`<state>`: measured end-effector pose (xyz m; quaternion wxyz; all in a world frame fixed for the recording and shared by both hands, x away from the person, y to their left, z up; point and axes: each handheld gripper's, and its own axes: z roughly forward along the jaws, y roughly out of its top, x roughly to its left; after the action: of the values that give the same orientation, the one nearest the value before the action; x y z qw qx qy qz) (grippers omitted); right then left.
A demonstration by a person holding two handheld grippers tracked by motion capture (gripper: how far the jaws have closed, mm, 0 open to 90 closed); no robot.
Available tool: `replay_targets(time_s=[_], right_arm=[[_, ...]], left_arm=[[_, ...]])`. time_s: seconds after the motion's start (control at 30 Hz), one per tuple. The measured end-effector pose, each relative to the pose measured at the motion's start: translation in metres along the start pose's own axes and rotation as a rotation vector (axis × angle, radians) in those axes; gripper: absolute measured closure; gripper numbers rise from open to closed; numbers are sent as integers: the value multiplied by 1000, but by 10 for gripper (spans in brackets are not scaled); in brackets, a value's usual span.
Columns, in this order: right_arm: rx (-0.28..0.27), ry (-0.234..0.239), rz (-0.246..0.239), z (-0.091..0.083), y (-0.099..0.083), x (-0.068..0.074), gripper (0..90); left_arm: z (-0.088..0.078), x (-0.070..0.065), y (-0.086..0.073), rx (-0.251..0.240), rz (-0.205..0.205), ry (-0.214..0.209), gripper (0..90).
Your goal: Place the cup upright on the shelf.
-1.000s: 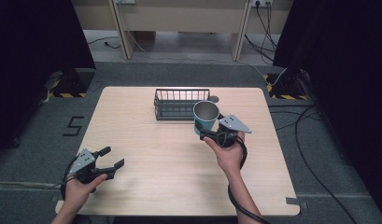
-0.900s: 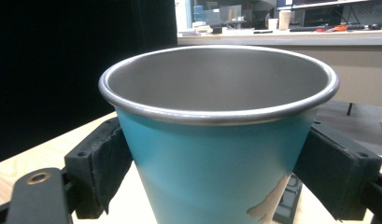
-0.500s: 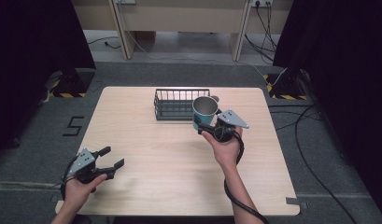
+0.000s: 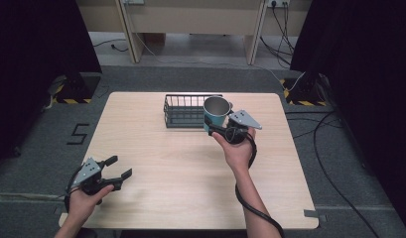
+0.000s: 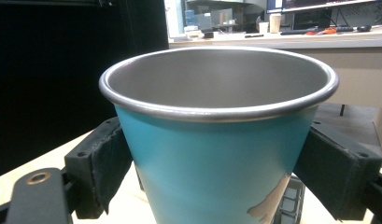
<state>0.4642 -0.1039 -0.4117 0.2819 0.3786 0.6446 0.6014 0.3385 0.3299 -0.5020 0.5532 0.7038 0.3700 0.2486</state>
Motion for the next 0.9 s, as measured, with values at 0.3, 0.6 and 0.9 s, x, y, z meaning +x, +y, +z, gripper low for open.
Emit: replay_targets(time_s=[0.3,0.6,0.9], right_arm=[[-4,0,-6,11,8,0,163],[-3,-1,-8,20,14,1,162],[-3,-4,-6,28,19,2,162]], left_arm=[[0,-1,0,-1,0,-3,180],[0,0,0,-3,-2,-2,180],[0,0,0,-5,-3,-1,179]])
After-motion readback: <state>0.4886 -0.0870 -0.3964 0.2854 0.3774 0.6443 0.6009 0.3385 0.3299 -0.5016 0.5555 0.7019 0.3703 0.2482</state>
